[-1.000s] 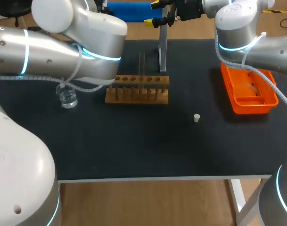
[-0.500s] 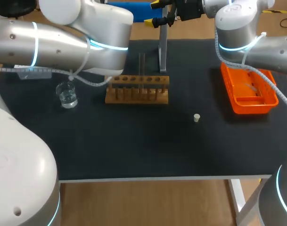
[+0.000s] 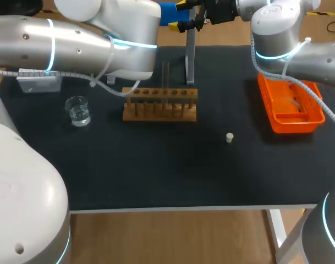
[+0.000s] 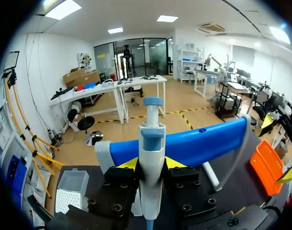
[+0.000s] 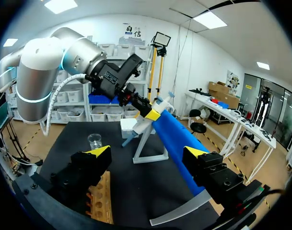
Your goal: Invert the test tube, pick up the pipette, mount the tip to pipette, aspirate from beaker and dispense into the tube, eject the tip, return the pipette, and cap with the stopper.
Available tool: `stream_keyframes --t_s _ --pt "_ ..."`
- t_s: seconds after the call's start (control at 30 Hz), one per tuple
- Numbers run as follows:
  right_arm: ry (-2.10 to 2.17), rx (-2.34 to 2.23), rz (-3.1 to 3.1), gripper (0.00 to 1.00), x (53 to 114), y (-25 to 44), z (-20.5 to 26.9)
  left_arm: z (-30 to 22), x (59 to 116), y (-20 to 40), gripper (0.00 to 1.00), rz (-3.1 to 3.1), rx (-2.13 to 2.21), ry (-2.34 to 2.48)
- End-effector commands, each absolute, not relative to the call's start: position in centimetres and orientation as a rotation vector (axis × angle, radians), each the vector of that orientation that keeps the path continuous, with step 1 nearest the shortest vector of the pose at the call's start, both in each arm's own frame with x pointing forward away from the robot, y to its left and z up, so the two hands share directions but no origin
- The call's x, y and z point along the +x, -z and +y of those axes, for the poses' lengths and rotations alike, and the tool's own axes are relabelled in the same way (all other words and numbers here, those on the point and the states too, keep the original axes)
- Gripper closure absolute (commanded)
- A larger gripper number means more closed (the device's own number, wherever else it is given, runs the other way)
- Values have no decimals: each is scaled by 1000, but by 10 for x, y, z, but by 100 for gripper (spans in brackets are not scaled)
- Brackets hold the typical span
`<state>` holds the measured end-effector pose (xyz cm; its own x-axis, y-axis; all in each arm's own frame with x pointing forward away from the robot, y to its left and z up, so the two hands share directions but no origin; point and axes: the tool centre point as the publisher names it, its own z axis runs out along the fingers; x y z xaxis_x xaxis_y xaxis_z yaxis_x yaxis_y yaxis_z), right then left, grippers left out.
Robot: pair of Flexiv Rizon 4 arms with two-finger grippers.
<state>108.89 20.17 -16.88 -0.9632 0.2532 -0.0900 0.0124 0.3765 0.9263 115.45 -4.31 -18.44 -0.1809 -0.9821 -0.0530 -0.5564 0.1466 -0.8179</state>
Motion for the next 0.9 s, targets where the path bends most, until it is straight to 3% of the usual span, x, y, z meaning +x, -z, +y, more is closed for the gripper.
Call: stream_keyframes --t_s 0.03,0.63,0.67,0.7,0.73,0.77,0.9 --pt "-1622 235 2426 0 1090 168 201 -46 1159 186 100 1826 -1483 873" --pt "-1622 235 2426 0 1090 168 201 -46 1159 201 100 1838 -1527 860" --pt "-1622 235 2426 0 1090 168 201 -46 1159 201 96 1837 -1529 861" --pt "-1622 235 2426 0 1090 168 201 -46 1158 201 65 1835 -1534 863" --pt "-1622 235 2426 0 1090 168 201 -46 1158 202 20 1833 -1538 863" --pt "-1622 235 2426 0 1090 168 201 -45 1157 202 0 1831 -1541 858" --pt "-1622 235 2426 0 1090 168 201 -44 1153 199 0 1823 -1549 852"
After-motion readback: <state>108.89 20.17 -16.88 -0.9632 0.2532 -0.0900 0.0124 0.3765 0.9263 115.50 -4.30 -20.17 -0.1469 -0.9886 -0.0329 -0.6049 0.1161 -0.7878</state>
